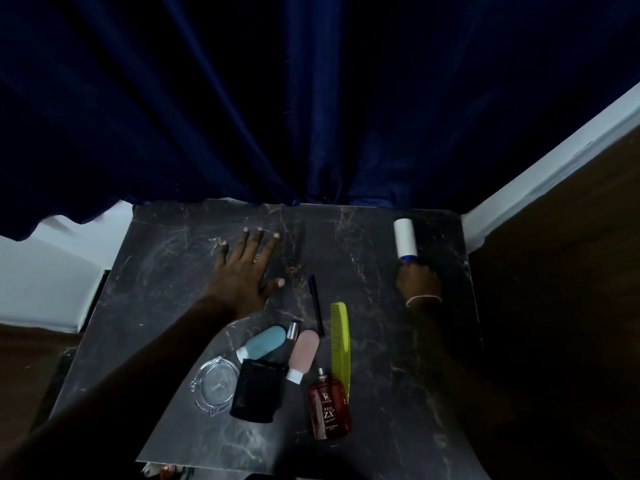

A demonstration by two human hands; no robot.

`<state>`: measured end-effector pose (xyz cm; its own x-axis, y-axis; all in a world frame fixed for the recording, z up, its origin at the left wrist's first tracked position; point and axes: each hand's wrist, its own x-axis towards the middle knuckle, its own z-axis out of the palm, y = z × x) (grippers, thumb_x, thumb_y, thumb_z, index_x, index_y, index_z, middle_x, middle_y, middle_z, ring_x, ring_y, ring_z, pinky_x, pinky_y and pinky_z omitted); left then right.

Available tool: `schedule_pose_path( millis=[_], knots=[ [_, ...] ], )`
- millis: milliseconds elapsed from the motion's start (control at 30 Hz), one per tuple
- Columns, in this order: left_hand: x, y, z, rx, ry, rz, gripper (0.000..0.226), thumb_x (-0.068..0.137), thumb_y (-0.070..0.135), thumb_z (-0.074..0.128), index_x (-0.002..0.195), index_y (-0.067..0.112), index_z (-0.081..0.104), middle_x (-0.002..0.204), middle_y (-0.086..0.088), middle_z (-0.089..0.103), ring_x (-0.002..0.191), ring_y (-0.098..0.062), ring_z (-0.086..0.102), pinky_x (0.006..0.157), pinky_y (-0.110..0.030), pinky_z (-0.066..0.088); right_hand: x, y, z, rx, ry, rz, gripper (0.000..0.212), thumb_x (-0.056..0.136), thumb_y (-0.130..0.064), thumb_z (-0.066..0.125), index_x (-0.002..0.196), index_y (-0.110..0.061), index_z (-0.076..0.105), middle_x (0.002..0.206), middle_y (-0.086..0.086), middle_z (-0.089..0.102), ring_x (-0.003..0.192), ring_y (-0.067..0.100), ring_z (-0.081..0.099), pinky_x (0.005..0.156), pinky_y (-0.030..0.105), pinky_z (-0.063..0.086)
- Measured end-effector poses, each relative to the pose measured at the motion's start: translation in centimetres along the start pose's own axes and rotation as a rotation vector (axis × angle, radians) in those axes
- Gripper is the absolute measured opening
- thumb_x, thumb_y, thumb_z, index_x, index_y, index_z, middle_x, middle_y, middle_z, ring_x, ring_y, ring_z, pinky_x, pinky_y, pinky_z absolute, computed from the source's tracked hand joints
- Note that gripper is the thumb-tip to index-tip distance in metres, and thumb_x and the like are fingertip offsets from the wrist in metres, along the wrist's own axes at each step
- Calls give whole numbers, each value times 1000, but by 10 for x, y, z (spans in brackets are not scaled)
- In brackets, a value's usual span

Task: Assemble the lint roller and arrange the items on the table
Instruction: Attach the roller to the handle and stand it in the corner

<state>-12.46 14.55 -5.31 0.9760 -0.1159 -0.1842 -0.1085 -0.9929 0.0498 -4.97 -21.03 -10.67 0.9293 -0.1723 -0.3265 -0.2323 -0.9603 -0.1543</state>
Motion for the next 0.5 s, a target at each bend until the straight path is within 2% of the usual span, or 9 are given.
schedule_pose_path(
  millis=[167, 333, 500],
  knots=[
    [2, 4, 0, 18, -13, 6, 89, 94, 77, 22, 162, 30, -11, 173, -9, -1, 160, -31, -6, 126, -62, 12, 12, 57, -13, 76, 122, 114, 35, 102, -22, 50, 114, 8, 63, 113, 27, 67, 105, 41, 67, 87, 45, 55],
    [2, 4, 1, 18, -8, 6, 90, 93, 77, 23, 162, 30, -9, 173, -9, 1, 160, -31, -5, 125, -62, 13, 14, 73, -16, 87, 132, 195, 34, 102, -18, 52, 115, 12, 61, 112, 30, 67, 103, 44, 67, 85, 48, 54],
    [0, 1, 3, 21, -6, 10, 92, 92, 79, 22, 162, 31, -12, 173, -9, 1, 160, -31, -3, 125, -64, 14, 9, 47, -12, 68, 103, 94, 35, 103, -22, 50, 113, 9, 63, 112, 29, 68, 105, 43, 66, 88, 47, 53]
  ],
)
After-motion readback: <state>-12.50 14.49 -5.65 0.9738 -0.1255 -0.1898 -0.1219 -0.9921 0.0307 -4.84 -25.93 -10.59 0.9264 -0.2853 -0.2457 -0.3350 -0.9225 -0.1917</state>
